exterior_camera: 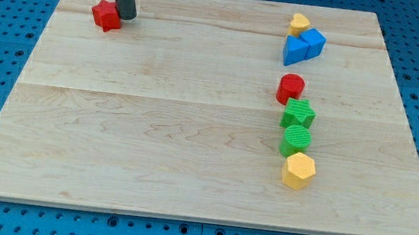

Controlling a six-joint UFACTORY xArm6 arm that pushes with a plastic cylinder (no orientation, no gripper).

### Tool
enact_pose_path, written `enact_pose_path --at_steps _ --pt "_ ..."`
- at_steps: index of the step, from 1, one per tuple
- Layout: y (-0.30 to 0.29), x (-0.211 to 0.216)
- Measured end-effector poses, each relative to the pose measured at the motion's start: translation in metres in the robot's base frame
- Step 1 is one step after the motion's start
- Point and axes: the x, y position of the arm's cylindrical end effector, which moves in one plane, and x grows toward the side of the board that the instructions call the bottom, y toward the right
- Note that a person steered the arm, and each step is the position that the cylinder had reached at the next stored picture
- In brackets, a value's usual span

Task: Push the red star towards up and left

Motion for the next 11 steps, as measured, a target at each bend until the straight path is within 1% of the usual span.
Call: enact_pose_path --at_steps 1,2,3,4,5,7,8,9,10,11 --pt "-0.004 -0.013" --pt "-0.033 -0.011" --pt "-0.043 -0.011" --pt "0.025 -0.001" --pt "0.043 0.044" --pt "-0.023 0.046" --pt "-0.042 0.055" --pt "-0.057 0.066" --pt "-0.061 0.06" --pt "-0.064 0.044"
